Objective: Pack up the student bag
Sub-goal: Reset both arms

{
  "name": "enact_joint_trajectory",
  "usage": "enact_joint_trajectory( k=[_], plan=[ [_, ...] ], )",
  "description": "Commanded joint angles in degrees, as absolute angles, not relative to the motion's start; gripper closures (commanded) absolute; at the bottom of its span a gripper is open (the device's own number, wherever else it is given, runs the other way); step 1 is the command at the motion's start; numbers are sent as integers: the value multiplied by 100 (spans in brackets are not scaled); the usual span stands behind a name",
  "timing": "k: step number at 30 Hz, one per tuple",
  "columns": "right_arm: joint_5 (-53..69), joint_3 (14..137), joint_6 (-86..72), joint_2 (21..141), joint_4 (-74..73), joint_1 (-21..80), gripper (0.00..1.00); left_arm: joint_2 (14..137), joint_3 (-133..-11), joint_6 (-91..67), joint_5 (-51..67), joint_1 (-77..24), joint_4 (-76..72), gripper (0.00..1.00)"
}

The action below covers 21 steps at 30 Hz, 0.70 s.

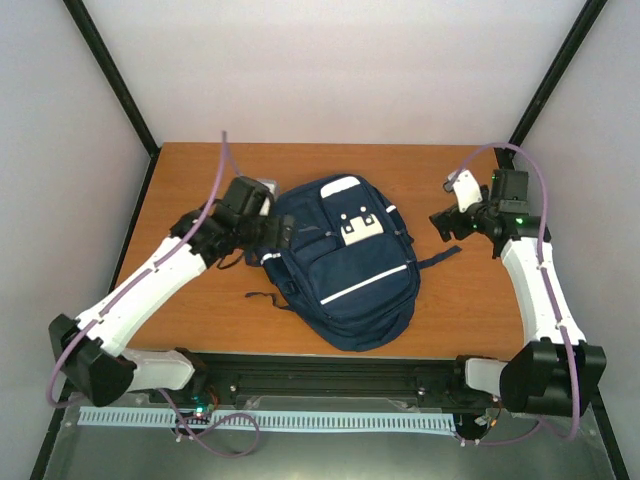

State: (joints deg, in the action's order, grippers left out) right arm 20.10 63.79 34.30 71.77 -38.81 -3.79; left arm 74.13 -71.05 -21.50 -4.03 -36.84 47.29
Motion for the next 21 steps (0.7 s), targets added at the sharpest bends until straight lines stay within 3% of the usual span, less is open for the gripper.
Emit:
enact_joint_trajectory(
  k=[1, 6, 16, 21],
  plan=[
    [2081, 6526, 2159, 6831, -3238, -649, 0, 7047, -7522, -2146, -2573, -3500, 4868, 0],
    [2244, 6714, 1256, 6709, -3193, -692, 0, 6790, -7243, -2460, -4243, -3359, 4553, 0],
    [2071, 6552, 534, 6237, -2474, -684, 0, 5306, -6055, -2524, -5073, -3164, 3502, 0],
    [2022, 5252, 501, 5565, -1324, -679, 0, 5412, -5547, -3011, -5227, -3120, 3684, 0]
  ],
)
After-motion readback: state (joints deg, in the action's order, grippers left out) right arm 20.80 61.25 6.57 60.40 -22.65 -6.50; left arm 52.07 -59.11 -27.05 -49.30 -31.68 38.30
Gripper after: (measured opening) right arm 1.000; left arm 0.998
